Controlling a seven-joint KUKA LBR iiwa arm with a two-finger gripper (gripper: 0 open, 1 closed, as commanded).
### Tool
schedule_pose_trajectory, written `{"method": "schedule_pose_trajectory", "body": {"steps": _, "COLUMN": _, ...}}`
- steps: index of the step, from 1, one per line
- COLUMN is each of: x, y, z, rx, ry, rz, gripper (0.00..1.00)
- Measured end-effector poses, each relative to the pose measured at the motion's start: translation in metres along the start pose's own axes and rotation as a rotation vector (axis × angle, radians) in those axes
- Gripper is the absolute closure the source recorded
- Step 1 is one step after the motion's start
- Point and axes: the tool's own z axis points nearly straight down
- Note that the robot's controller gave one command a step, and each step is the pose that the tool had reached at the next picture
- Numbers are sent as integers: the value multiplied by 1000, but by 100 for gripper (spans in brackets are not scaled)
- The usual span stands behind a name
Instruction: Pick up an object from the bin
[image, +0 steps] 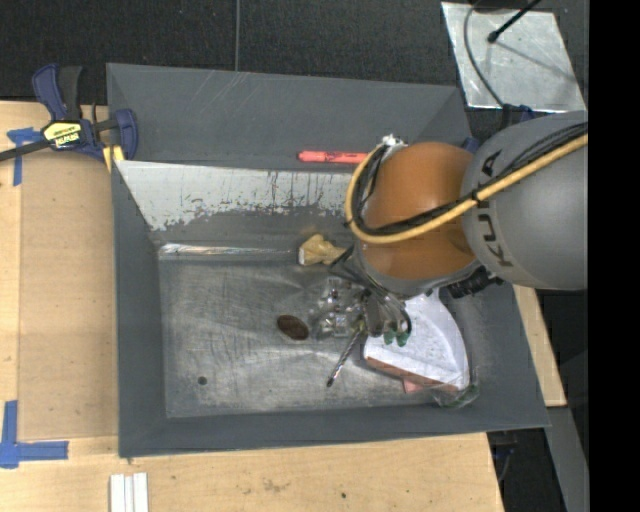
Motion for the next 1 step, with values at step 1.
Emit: {"method": "schedule_pose_trajectory", "body": {"steps": 1, "x": 3, "y": -2, "z": 86, "rx": 0, "ry": 1, "rz": -66, "gripper": 0}}
